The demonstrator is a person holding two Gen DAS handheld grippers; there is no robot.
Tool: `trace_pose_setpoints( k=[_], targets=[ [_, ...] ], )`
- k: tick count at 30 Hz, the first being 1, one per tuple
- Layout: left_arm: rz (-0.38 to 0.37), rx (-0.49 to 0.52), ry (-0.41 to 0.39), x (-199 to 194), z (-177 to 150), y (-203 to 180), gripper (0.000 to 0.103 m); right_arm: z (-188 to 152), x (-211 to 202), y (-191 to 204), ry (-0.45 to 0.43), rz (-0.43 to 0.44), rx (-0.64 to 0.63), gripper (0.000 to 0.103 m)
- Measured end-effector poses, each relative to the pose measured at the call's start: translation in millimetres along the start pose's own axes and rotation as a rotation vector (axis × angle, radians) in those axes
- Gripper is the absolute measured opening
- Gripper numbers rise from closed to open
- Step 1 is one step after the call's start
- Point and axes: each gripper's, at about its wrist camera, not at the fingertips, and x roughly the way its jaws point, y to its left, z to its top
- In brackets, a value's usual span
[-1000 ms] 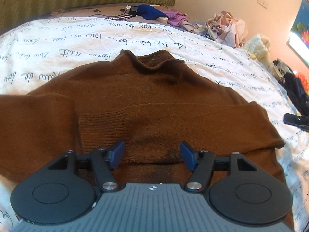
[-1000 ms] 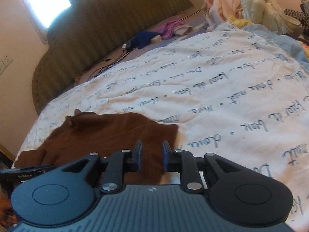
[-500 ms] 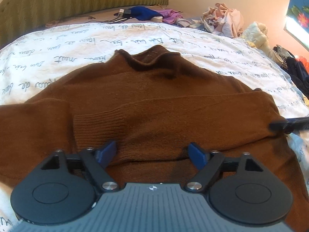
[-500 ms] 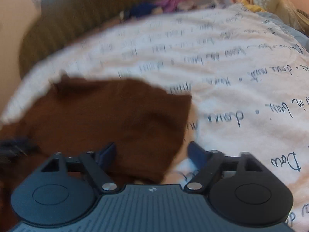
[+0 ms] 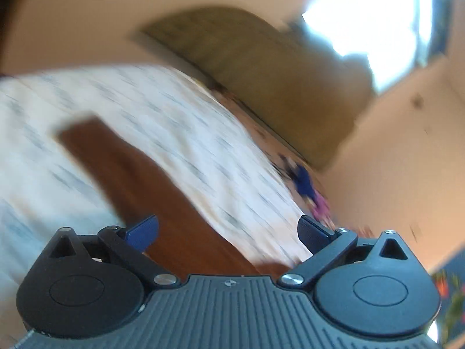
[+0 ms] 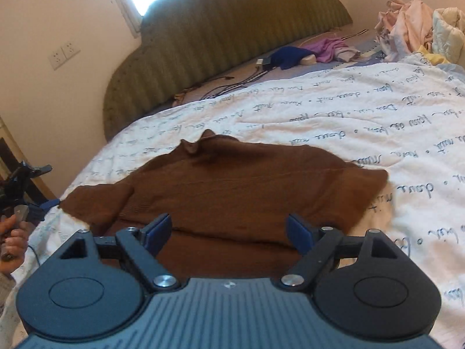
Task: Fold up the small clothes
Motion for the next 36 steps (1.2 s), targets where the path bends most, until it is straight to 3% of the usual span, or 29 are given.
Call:
trace_pose_setpoints(
  k=[5,9,10,12,13,14,16,19,23,26,29,32,36],
  targets=[
    [0.087,-0.175,0.047,15,49,57,0.097,-23,-14,14,-0.041,0.092,0.026,0.086],
    [0.140,-0.170,0.108,43,57,62,0.096,-30,-21,26,-0.056,0.106,-0.014,0.086],
    [0.140,-0.156,0.115,48,59,61,0.091,-32,-23,29,-0.062,0.105,-0.029,0.086],
    [0.168,-0.152,0.110,51,60,61,0.057,-34,-26,32,-0.068,0.115,-0.054,0.086],
    [0.181,-0.170,0.114,54,61,63,0.011,-35,-27,34,-0.070,0.116,-0.066,0.086],
    [0.179,-0.194,0.125,56,61,73,0.005,-36,-29,35,-0.072,0.115,-0.077,0.086],
    [0.179,-0.172,0.114,56,58,73,0.004,-38,-31,36,-0.081,0.108,-0.089,0.086],
    [0.210,-0.062,0.078,46,51,52,0.004,-39,-36,33,-0.091,0.101,-0.074,0.086],
    [0.231,0.227,0.039,30,33,-15,0.004,-37,-37,31,-0.092,0.100,-0.059,0.086],
    [0.229,0.500,0.032,25,-5,-77,0.004,-34,-36,35,-0.091,0.094,-0.056,0.086],
    [0.192,0.689,0.041,28,-56,-125,0.004,-32,-32,40,-0.082,0.095,-0.053,0.086],
    [0.151,0.797,0.069,41,-109,-152,0.004,-33,-27,43,-0.057,0.086,-0.046,0.086],
    [0.125,0.858,0.140,68,-166,-159,0.004,-34,-24,44,-0.042,0.072,-0.049,0.086]
  ],
)
